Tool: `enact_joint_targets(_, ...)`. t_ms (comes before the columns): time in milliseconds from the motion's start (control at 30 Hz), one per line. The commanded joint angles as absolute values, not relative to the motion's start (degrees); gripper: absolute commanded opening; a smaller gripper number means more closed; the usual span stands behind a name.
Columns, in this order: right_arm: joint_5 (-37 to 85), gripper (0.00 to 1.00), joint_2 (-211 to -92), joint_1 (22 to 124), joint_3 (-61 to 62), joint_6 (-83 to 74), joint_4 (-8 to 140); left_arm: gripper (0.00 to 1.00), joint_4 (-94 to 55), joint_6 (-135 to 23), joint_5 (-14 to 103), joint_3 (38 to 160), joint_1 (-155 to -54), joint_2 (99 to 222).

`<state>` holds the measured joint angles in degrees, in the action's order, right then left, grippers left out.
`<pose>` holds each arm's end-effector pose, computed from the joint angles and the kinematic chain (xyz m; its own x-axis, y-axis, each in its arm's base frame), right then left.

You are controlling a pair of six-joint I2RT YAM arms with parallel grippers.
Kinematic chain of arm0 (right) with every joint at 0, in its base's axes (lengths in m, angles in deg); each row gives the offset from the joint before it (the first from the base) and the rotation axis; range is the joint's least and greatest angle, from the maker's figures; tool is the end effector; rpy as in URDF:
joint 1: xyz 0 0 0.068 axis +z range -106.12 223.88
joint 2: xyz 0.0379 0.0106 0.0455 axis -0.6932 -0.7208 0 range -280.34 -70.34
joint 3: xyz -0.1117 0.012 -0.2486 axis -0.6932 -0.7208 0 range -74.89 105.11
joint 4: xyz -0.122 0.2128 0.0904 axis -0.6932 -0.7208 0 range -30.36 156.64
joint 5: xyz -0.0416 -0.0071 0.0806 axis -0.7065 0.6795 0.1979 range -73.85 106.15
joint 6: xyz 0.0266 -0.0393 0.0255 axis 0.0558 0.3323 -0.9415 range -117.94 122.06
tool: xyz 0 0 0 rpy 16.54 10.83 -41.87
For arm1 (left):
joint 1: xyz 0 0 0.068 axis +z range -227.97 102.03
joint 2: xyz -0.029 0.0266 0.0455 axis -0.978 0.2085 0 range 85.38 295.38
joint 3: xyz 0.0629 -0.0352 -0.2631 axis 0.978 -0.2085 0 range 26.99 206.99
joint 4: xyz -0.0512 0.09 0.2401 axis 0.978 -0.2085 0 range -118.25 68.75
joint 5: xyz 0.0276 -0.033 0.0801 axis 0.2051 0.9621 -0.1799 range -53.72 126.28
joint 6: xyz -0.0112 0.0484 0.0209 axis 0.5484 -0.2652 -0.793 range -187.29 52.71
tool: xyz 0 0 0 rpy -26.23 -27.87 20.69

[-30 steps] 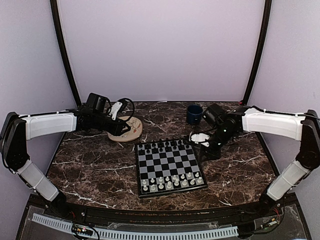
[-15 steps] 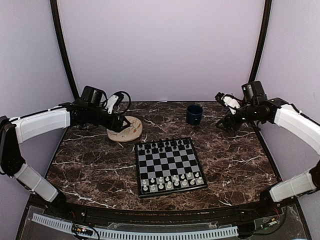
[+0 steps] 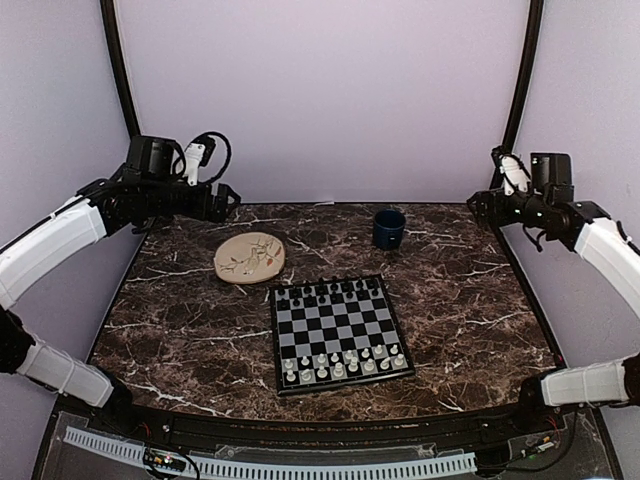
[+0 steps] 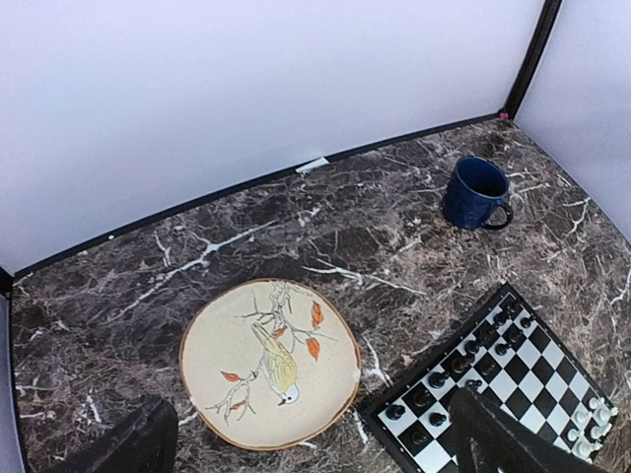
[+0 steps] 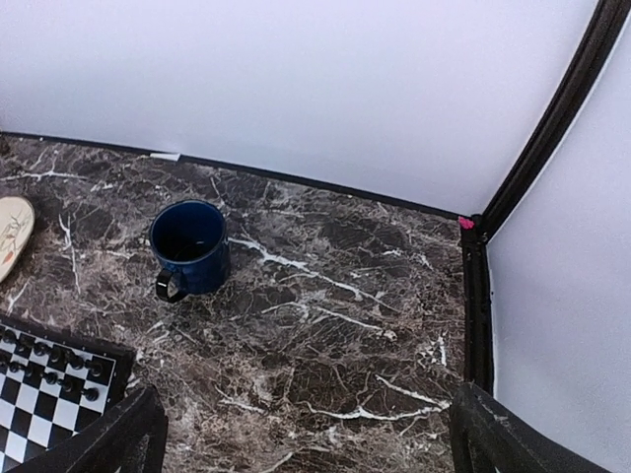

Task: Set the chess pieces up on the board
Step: Reset both arms

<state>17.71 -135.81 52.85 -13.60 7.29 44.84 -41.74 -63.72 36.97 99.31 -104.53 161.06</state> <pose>0.2543 0.0411 0.3477 -0.4145 -0.1577 -0.8963 -0.2187 0.9733 -0.0701 0.2709 -0.1359 0.3705 -0.3895 0.1251 -0.9125 0.4336 0.8990 -0.0619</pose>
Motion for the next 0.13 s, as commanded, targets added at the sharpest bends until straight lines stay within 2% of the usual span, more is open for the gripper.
enact_joint_targets(0, 15.81, 1.0, -131.68, 52.76, -12.69, 4.67, 48.44, 0.99, -43.04, -63.07, 30.78, 100.39, -104.7, 158.63)
enact_joint_targets(100, 17.58, 1.0, -130.61, 52.68, -14.28, 3.25, 49.05, 0.99, -42.06, -62.94, 30.77, 99.29, -104.7, 158.53)
